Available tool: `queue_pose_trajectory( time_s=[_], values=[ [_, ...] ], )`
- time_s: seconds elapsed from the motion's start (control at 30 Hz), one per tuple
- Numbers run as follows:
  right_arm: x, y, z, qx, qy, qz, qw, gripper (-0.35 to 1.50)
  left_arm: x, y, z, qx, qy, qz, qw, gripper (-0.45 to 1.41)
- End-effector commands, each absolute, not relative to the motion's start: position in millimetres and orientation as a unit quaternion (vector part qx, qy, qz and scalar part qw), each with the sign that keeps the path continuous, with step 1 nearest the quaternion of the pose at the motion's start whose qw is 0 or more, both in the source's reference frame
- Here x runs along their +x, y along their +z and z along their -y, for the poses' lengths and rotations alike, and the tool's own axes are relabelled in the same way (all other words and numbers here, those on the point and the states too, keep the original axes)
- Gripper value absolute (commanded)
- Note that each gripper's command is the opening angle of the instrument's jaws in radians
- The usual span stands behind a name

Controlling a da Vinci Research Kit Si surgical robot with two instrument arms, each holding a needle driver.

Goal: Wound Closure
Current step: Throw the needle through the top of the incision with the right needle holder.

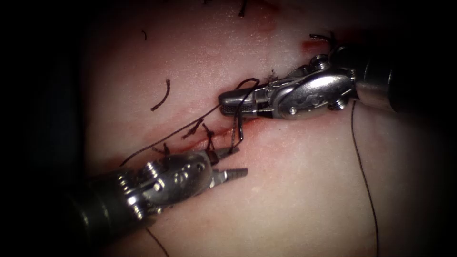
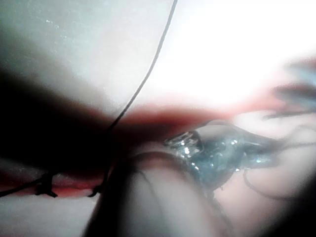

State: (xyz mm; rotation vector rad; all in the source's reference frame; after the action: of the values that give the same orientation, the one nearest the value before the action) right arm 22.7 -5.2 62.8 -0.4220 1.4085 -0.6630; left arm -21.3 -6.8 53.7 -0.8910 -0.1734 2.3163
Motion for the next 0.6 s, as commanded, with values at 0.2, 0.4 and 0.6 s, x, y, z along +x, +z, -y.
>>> queue_pose_trajectory(
  time_s=[0.2, 0.4, 0.6],
  values=[
    [22.7, 63.6, 4.9, -0.182, -0.291, -0.63, 0.697, -0.35, -21.9, 54.2, 6.5, -0.341, 0.881, 0.065, 0.321, 0.37],
    [22.9, 63.0, 6.3, -0.179, -0.295, -0.633, 0.693, -0.35, -21.6, 54.2, 6.5, -0.341, 0.882, 0.066, 0.319, 0.39],
    [23.5, 62.7, 8.6, -0.164, -0.317, -0.628, 0.692, -0.35, -21.2, 54.2, 6.5, -0.342, 0.881, 0.068, 0.32, 0.4]
  ],
)
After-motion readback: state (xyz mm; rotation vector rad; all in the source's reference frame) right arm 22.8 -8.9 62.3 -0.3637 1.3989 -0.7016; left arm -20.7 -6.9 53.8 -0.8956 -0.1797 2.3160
